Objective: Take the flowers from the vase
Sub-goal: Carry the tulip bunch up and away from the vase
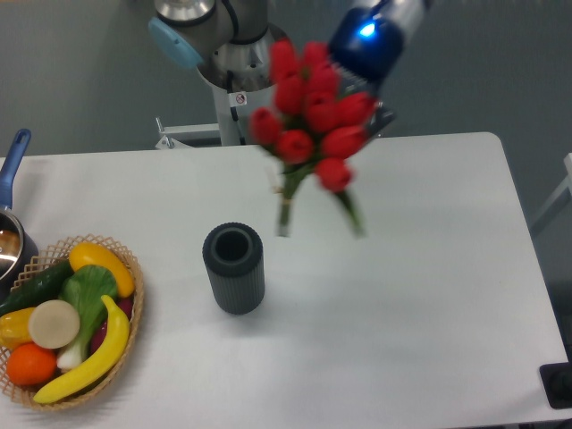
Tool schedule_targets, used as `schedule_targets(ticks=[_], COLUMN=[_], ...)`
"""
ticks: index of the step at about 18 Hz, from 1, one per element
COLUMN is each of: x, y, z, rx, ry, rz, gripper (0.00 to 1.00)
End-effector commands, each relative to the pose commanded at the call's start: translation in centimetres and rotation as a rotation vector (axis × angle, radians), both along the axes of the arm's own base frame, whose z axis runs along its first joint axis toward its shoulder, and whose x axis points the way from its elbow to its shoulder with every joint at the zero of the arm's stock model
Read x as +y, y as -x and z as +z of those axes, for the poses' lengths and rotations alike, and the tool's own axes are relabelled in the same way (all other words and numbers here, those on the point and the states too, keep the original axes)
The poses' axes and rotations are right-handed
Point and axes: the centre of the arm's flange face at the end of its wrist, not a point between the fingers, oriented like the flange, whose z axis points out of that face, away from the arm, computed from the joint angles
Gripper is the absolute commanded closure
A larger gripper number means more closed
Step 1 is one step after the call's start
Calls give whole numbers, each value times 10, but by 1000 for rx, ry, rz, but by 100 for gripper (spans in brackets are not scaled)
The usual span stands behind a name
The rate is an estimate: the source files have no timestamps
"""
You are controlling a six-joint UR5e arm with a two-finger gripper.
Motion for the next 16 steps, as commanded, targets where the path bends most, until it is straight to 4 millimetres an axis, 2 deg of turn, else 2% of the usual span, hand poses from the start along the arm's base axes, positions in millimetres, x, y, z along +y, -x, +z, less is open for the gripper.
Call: schedule_targets(ticks=[5,9,13,16], x=[-63,-94,-118,-123], y=[66,105,125,134], z=[-18,-31,-35,-47], rx=[22,38,40,46], ry=[-8,-8,-9,-4], rz=[110,153,192,190], gripper=[52,52,52,52])
